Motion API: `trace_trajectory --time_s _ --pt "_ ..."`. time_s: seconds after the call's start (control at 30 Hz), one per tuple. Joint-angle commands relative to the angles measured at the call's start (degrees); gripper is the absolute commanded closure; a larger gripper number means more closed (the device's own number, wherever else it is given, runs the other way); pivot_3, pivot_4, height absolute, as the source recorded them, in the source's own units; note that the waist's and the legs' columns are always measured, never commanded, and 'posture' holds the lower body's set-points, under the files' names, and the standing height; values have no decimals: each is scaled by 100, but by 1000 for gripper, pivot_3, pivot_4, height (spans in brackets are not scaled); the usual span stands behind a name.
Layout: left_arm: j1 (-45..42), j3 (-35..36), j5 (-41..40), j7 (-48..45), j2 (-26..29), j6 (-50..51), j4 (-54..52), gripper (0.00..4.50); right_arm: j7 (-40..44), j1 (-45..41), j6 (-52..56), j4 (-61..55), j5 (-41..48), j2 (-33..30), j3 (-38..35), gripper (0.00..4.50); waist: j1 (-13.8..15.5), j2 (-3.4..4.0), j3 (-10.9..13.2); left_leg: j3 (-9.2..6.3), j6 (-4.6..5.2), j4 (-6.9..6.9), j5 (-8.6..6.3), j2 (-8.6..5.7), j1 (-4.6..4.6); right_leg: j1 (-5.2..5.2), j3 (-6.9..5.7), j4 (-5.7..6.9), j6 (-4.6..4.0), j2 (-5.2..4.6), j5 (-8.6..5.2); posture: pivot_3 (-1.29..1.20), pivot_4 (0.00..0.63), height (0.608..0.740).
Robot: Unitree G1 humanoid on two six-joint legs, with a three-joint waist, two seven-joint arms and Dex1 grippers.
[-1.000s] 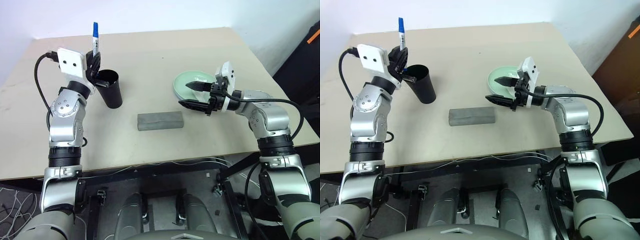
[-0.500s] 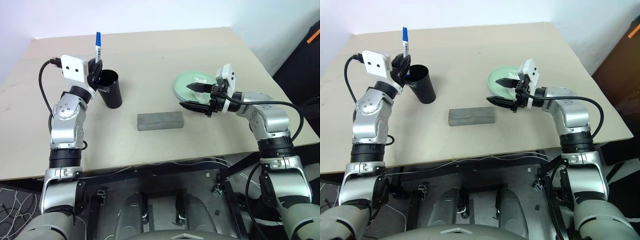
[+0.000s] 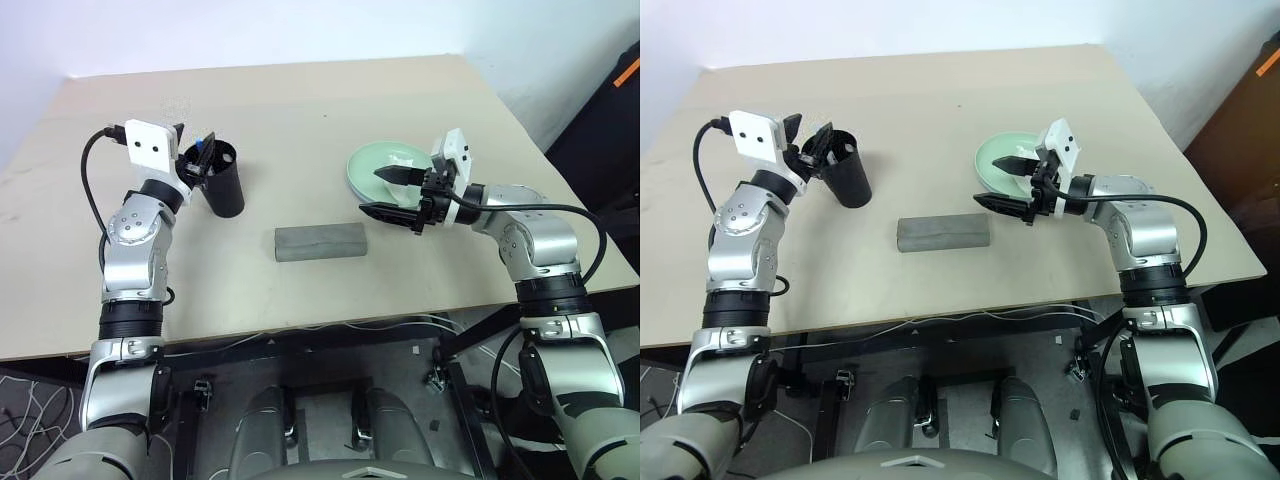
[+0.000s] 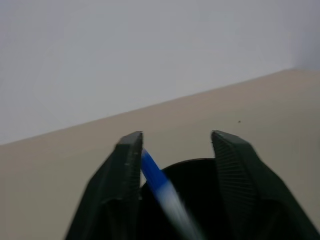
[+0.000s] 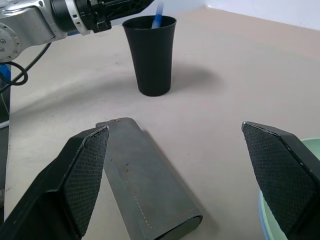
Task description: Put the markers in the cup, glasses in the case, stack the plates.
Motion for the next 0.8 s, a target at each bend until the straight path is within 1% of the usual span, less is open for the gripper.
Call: trace_trajectory --time_s 0.03,0.07,0.1,0.33,0.4,0.53,0.6,0.67,0.8 --pt "-36 145 -114 13 -17 -29 -204 651 -23 -82 -58 -272 11 -59 -46 0 0 0 0 0 0 0 0 0 0 0 0 0 0 0 0 0 150 701" --pt "-28 127 -92 -5 -7 -44 -222 285 -25 -82 -51 -279 12 -58 -44 0 0 0 0 0 0 1 0 0 0 0 0 0 0 0 0 0 150 701" --pt "-17 154 -148 -13 -42 -47 -282 49 -24 -85 -43 -283 17 -58 -47 0 -1 0 0 1 0 1 0 0 0 0 0 0 1 0 0 0 150 701" --pt "61 120 -96 28 -22 38 -515 49 10 -102 -53 -244 25 -58 -65 0 -1 0 0 3 1 1 0 0 0 0 0 0 1 1 1 0 150 701" --pt "122 131 -195 -83 16 150 -708 49 34 -120 -78 -184 21 -68 -77 0 -3 0 0 3 0 1 0 0 0 0 0 0 1 1 1 0 150 701" --pt "445 252 -668 -628 217 401 -1491 49 129 -128 -159 -38 14 -97 -106 0 -8 0 0 3 0 1 0 1 0 -1 0 0 1 1 1 0 150 701" --pt "700 327 -855 -864 372 526 -1877 49 178 -143 -198 54 10 -102 -113 0 -10 0 0 2 0 0 0 4 0 -1 0 -1 0 2 0 0 150 701" --pt "994 462 -1225 -1105 503 796 -2271 49 223 -151 -176 105 35 -109 -120 0 -12 1 0 2 -1 0 -1 6 1 -1 0 -1 -4 2 -3 0 150 701" --pt "1561 638 -1657 -1433 742 1177 -2788 49 323 -101 -14 112 132 -157 -152 0 -15 2 1 2 -2 0 -1 8 4 0 1 0 -16 2 -9 0 150 701"
